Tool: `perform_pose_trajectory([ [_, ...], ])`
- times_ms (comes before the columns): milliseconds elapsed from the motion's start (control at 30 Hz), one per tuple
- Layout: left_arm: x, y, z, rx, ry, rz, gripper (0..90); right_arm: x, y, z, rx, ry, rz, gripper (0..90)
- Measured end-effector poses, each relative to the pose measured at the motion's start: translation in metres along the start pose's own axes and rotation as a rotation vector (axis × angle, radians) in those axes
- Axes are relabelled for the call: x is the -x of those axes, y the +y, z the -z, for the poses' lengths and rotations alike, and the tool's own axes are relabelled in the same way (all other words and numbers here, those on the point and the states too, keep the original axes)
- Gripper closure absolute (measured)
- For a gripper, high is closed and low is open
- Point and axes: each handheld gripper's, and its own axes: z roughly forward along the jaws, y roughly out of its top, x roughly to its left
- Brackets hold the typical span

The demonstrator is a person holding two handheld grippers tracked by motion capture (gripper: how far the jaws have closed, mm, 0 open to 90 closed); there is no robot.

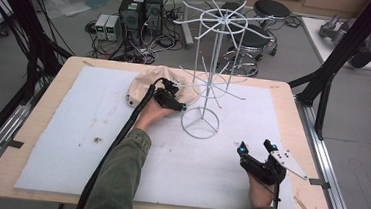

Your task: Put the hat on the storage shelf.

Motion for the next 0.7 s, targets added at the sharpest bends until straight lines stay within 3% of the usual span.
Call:
perform_pose_trajectory([
  [133,-0.001,0.0,0.001,0.006,0.009,0.022,42.3,0.0,0.0,0.0,0.002,0.0,0.0,11.2],
  [167,-0.002,0.0,0.002,0.01,0.003,0.025,53.0,0.0,0.0,0.001,0.001,-0.001,-0.002,11.2],
  [200,-0.002,0.0,0.002,0.015,-0.003,0.028,53.0,0.0,0.0,0.001,0.001,-0.001,-0.002,11.2],
  [233,-0.002,-0.001,0.003,0.02,-0.007,0.022,62.8,0.0,0.0,0.001,0.002,-0.001,0.0,11.2],
  [367,0.001,-0.004,0.004,0.059,-0.027,-0.006,73.3,0.001,0.0,0.002,0.007,-0.015,0.006,11.2],
  [433,-0.001,-0.009,0.005,0.111,-0.048,0.007,77.2,0.001,0.0,0.002,0.011,-0.024,0.001,11.2],
  [700,-0.006,-0.012,0.01,0.137,-0.069,0.024,79.1,0.002,0.001,0.004,0.018,-0.037,-0.005,11.2],
])
